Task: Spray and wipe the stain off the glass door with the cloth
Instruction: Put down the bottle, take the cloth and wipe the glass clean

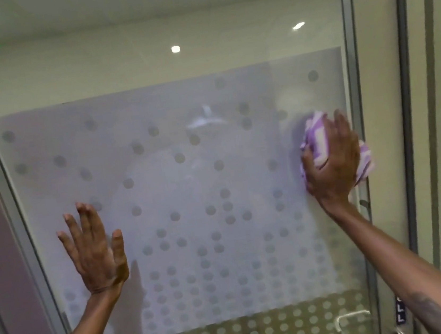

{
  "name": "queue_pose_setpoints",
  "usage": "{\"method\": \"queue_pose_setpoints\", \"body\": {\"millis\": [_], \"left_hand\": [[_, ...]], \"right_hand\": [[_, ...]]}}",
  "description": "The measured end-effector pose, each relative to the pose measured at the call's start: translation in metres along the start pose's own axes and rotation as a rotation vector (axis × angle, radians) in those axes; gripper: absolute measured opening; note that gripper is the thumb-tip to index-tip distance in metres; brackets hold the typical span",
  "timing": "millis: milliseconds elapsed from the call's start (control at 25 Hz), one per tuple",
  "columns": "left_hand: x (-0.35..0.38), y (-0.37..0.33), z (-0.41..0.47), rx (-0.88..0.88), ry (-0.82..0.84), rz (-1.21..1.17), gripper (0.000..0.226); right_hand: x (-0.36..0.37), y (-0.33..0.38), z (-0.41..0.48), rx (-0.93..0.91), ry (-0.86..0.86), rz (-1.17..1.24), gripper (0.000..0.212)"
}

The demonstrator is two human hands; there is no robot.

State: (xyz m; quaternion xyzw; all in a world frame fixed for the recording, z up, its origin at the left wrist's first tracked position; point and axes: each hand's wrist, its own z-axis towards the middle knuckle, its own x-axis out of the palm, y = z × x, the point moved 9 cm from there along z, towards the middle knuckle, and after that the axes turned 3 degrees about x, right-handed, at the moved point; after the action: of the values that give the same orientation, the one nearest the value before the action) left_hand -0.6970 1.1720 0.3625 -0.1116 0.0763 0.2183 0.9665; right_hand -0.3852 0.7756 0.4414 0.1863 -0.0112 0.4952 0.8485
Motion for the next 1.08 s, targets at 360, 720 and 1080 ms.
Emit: {"method": "queue_pose_setpoints", "body": {"millis": [360, 720, 1080], "left_hand": [[0.007, 0.008, 0.002, 0.004, 0.005, 0.025, 0.072], [0.003, 0.006, 0.003, 0.001, 0.022, 0.018, 0.067], [-0.003, 0.003, 0.005, -0.004, 0.01, 0.023, 0.066]], "right_hand": [[0.056, 0.133, 0.062, 0.013, 0.002, 0.12, 0.064], [0.097, 0.29, 0.01, -0.124, 0.047, 0.1, 0.062], [0.14, 0.404, -0.032, -0.296, 0.145, 0.117, 0.067]]}}
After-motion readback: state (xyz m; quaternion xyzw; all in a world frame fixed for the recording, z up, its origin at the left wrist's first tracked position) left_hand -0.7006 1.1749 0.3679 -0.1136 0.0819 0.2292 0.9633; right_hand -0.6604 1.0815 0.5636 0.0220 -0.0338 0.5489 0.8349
